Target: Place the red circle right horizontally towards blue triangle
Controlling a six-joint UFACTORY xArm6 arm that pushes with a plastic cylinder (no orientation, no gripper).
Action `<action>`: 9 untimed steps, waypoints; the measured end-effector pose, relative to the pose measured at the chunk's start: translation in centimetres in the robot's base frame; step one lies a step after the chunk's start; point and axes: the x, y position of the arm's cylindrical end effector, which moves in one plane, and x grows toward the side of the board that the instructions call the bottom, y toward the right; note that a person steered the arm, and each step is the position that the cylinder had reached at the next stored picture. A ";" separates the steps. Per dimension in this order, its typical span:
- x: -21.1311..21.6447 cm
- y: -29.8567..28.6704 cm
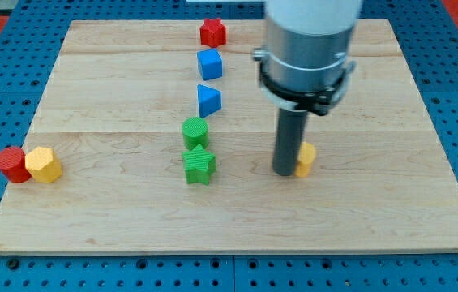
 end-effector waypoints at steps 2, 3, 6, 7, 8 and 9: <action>11.0 -13.4; 10.6 -27.1; 5.2 -38.3; 4.3 -38.3; 0.9 -38.1; -2.9 -37.8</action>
